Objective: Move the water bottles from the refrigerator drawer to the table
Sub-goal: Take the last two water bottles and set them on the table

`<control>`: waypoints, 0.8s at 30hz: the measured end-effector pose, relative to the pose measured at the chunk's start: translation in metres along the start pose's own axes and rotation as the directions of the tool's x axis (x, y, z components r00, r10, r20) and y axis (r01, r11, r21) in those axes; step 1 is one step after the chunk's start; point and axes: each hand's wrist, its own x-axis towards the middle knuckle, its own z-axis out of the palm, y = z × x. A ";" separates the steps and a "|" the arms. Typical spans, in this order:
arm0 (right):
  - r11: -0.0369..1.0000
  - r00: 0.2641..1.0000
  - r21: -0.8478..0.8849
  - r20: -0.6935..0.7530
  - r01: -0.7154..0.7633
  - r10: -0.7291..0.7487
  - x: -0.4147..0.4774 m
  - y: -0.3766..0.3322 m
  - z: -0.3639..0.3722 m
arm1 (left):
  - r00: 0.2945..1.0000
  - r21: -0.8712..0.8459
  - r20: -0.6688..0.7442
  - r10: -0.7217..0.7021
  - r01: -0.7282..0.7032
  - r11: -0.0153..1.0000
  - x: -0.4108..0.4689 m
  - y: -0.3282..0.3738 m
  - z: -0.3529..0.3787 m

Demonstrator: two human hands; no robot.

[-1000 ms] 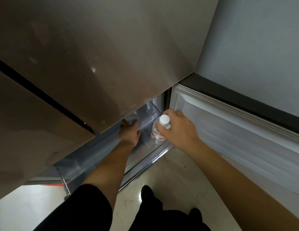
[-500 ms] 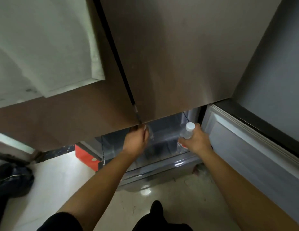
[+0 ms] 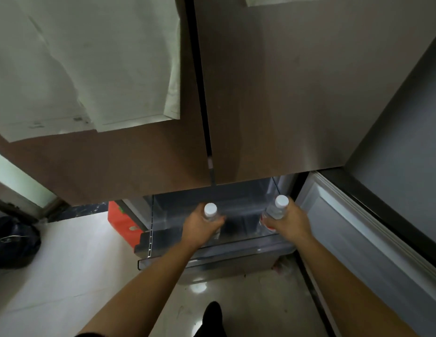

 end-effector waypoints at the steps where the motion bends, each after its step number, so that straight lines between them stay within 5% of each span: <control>1: 0.999 0.999 -0.032 0.020 0.034 -0.033 0.001 -0.002 -0.001 | 1.000 -0.007 -0.012 0.013 -0.013 1.000 -0.001 0.002 -0.001; 5: 0.963 0.981 -0.194 0.090 0.185 -0.171 -0.006 -0.018 -0.006 | 0.981 -0.036 -0.162 0.102 -0.109 0.993 -0.021 0.015 -0.011; 11: 0.850 0.858 -0.117 0.091 0.513 -0.505 -0.044 -0.043 -0.016 | 0.885 -0.006 -0.398 0.243 -0.267 0.964 -0.090 0.041 -0.035; 18: 0.536 0.537 -0.068 0.003 0.841 -0.843 -0.120 -0.068 -0.008 | 0.678 -0.108 -0.728 0.104 -0.263 0.959 -0.216 0.051 -0.064; 24: 0.457 0.443 0.143 0.119 0.878 -0.889 -0.220 -0.129 0.035 | 0.477 -0.191 -0.872 -0.106 -0.133 0.973 -0.341 0.013 -0.126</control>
